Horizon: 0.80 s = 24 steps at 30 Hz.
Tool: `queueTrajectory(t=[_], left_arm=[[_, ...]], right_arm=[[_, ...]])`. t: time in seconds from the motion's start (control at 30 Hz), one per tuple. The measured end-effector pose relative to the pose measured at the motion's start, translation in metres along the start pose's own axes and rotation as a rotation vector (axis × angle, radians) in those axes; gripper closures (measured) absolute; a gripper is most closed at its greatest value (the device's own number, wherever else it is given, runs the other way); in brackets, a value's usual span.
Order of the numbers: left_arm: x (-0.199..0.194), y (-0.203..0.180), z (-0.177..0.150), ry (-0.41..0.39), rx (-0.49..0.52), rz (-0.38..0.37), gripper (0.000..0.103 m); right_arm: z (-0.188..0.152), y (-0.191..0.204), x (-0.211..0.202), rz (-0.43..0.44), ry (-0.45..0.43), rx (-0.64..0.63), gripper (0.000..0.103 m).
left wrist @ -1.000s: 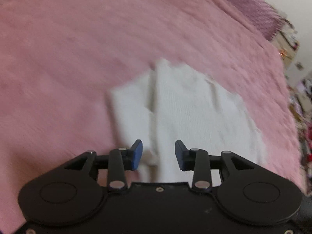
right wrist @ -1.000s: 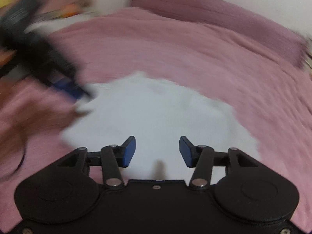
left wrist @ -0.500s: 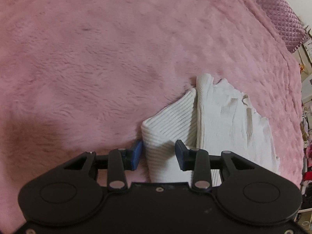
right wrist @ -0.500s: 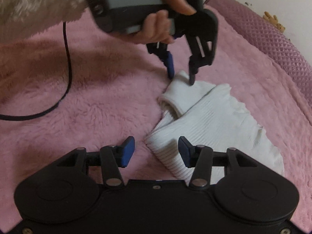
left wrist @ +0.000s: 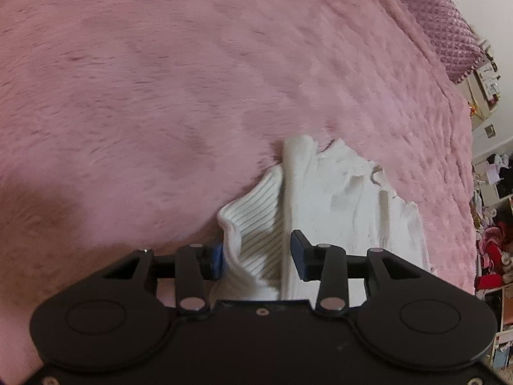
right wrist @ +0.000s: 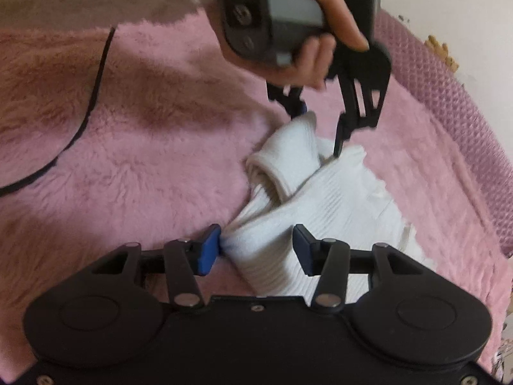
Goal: Fold small clothes
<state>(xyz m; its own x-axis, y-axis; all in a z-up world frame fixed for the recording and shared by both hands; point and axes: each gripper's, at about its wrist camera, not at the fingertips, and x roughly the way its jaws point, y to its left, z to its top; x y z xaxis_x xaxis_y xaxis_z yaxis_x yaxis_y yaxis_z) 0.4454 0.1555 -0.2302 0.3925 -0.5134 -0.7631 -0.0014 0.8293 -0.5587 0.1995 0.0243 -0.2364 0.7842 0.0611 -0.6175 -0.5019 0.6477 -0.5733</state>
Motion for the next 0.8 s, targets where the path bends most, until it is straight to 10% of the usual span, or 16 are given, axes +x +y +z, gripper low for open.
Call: queueTrajectory(t=[0.17,0.47,0.8], left_arm=[[0.015,-0.006,0.013,0.012,0.006,0.000,0.061],[0.026,0.009,0.021,0.044,-0.062,-0.156,0.063],[0.024,0.015,0.022,0.077,-0.076,-0.145,0.080]], right_arm=[[0.001,0.005,-0.001,0.014,0.020,-0.001,0.076],[0.000,0.000,-0.005,0.029,0.005,0.052,0.083],[-0.001,-0.013,-0.005,0.035,-0.015,0.109,0.088]])
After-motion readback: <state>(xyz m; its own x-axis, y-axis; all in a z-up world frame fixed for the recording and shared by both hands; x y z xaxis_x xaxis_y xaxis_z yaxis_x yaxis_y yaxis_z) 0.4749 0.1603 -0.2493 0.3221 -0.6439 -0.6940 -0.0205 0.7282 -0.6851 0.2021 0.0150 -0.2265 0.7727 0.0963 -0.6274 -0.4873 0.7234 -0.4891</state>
